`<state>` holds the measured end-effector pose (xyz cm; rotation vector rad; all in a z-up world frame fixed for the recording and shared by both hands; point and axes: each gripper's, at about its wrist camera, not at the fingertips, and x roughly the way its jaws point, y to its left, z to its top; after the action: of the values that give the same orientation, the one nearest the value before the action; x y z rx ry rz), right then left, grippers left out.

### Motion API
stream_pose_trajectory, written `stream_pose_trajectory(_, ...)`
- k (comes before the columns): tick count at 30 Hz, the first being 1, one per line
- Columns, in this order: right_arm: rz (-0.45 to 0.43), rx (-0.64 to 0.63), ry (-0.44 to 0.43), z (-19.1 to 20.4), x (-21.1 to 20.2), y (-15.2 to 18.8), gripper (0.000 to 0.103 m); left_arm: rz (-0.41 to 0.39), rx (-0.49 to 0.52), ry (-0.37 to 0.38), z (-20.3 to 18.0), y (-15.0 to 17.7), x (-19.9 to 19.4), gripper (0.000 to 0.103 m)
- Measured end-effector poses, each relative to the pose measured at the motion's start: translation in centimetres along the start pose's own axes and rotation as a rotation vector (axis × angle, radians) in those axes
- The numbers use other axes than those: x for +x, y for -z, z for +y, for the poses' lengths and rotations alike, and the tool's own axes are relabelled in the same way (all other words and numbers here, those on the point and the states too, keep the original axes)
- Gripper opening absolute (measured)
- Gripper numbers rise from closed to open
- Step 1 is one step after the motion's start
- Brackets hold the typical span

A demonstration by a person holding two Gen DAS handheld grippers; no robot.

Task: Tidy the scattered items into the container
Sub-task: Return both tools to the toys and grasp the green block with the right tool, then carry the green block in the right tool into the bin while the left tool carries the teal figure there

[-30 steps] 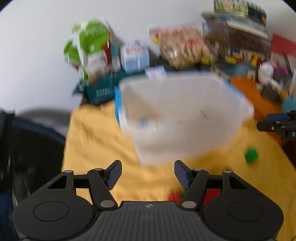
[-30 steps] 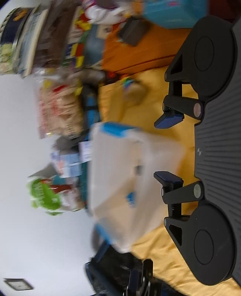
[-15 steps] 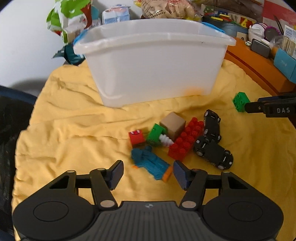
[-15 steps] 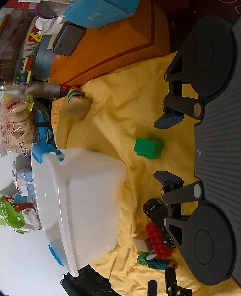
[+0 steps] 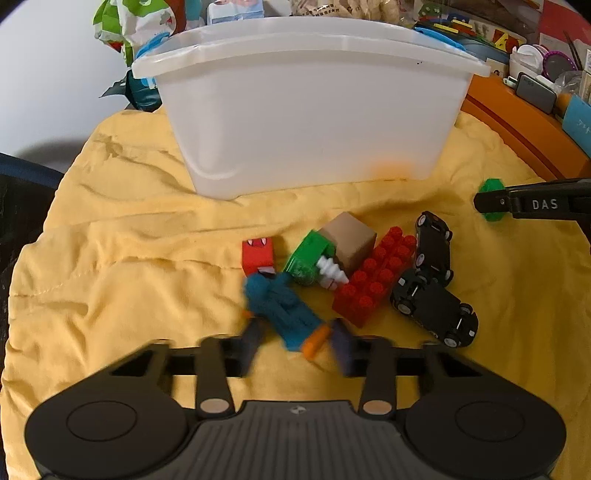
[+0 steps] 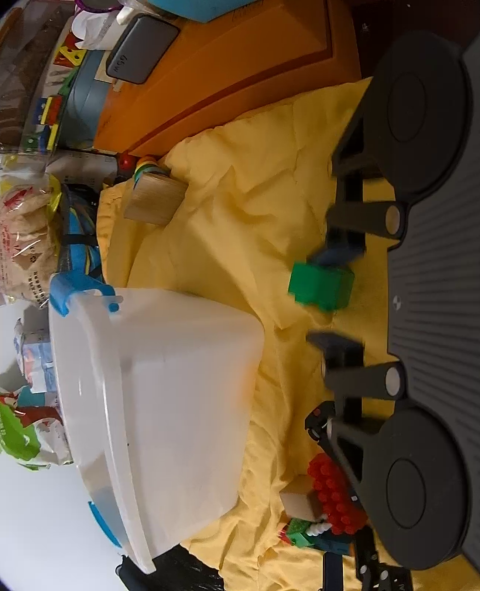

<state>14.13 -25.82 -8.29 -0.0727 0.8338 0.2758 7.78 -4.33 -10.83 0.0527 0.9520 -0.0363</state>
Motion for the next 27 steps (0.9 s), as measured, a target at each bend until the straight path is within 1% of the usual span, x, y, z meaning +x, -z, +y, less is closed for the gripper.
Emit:
stream_pose_trajectory(6,-0.003,0.005,-0.012,-0.4,-0.1,0.1,0.029,-0.026,0.001,-0.013,0.4,-0.2,0.1,0.037)
stream_pose_trajectory(12,-0.025,0.018,-0.026,-0.6,-1.0,0.1,0.029,-0.065,0.036,-0.028,0.5,-0.2,-1.1,0.037)
stream_pose_trajectory(20,-0.084,0.007,-0.063,0.1,-3.6,0.0,0.029,-0.125,0.06,-0.039,1.5,-0.5,-3.8,0.037)
stream_pose_trajectory(22,-0.104,0.008,-0.078,0.4,-4.6,-0.3,0.027,-0.139,0.052,-0.038,1.9,-1.0,-4.7,0.037)
stream_pose_trajectory(27,-0.17,-0.001,-0.126,1.3,-7.5,-2.0,0.026,-0.183,0.063,-0.059,2.8,-2.9,-7.2,0.037)
